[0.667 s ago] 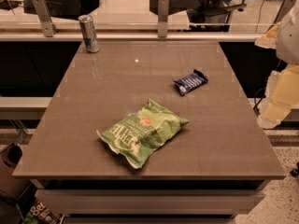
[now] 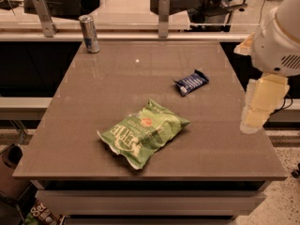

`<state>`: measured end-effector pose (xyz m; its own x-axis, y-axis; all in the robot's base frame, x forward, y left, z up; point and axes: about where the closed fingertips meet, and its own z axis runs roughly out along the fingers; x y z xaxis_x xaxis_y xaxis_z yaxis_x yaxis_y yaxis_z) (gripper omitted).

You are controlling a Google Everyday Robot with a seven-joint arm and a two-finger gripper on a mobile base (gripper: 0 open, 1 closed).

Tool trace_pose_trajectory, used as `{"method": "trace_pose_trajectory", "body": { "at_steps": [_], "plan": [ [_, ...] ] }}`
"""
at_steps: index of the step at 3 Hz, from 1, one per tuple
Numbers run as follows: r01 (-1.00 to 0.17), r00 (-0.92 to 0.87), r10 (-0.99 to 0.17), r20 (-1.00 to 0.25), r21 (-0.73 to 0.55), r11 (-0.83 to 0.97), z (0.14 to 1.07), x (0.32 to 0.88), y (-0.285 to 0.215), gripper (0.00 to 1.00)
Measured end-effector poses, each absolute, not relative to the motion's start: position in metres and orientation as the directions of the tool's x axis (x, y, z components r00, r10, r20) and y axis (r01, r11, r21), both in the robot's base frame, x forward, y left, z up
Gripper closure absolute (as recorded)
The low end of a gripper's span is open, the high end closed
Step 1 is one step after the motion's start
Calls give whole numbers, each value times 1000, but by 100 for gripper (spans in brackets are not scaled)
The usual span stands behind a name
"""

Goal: Move green jalapeno chip bag near redbull can

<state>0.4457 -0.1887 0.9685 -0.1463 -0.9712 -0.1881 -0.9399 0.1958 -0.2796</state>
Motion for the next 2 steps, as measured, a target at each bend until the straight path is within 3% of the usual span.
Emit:
{"method": "trace_pose_trajectory", "body": {
  "at_steps": [2],
  "plan": [
    [-975, 6, -968, -250, -217, 50, 895, 460, -126, 0]
  ]
}}
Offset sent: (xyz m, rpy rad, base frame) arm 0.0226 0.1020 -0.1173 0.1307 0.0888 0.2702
